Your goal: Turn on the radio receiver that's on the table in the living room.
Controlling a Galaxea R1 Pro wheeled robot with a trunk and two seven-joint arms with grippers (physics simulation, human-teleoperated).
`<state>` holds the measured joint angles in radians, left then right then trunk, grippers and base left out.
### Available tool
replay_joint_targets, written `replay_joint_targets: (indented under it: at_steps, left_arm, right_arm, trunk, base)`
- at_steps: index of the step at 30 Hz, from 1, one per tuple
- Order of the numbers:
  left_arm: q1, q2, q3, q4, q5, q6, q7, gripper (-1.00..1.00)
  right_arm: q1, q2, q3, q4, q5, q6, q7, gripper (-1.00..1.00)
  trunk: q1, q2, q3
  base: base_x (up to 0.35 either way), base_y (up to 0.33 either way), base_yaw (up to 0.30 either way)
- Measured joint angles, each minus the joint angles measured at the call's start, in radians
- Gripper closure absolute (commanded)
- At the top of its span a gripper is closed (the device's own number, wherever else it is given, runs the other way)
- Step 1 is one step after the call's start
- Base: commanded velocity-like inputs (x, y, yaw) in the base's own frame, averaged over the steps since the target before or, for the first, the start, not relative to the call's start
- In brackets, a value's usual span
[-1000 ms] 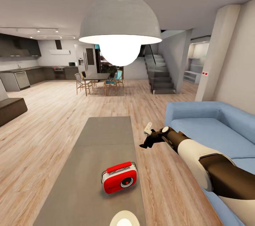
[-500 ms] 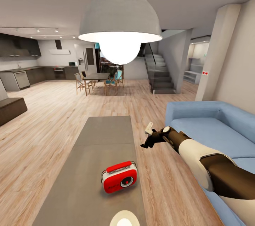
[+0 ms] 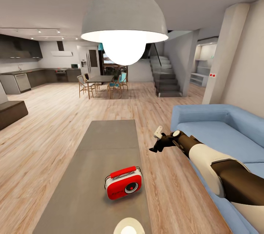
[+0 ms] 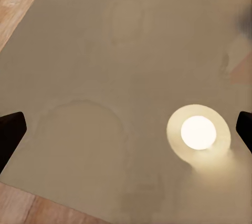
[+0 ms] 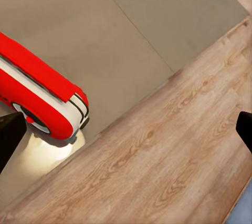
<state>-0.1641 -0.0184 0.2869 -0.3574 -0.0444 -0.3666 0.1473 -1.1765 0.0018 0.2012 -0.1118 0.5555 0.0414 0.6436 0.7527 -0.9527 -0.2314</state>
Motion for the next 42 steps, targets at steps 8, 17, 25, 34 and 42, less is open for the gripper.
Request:
replay_joint_targets:
  at_steps: [8, 17, 25, 34, 42]
  left_arm:
    - [0.000, 0.000, 0.000, 0.000, 0.000, 0.000, 0.001, -1.00]
    - [0.000, -0.001, 0.000, 0.000, 0.000, 0.000, 0.000, -1.00]
    - [0.000, 0.000, 0.000, 0.000, 0.000, 0.001, 0.000, -1.00]
    - [0.000, 0.000, 0.000, 0.000, 0.000, 0.001, 0.001, -1.00]
    - [0.000, -0.001, 0.000, 0.000, 0.000, 0.000, 0.001, -1.00]
  right_arm:
    - [0.000, 0.000, 0.000, 0.000, 0.000, 0.000, 0.000, -1.00]
    - [0.000, 0.000, 0.000, 0.000, 0.000, 0.000, -0.003, -1.00]
    - [0.000, 0.000, -0.002, 0.000, -0.002, 0.000, -0.007, -1.00]
    - [0.000, 0.000, 0.000, 0.000, -0.002, 0.000, 0.003, -1.00]
    - [0.000, 0.000, 0.000, 0.000, -0.001, 0.000, 0.002, -1.00]
  trunk:
    - [0.031, -0.056, -0.025]
    - [0.031, -0.056, -0.025]
    - [0.050, -0.091, -0.041]
    - [0.084, -0.154, -0.069]
    - [0.115, -0.210, -0.094]
  base:
    - [0.000, 0.000, 0.000]
    - [0.000, 0.000, 0.000]
    - [0.000, 0.000, 0.000]
    - [0.000, 0.000, 0.000]
    - [0.000, 0.000, 0.000]
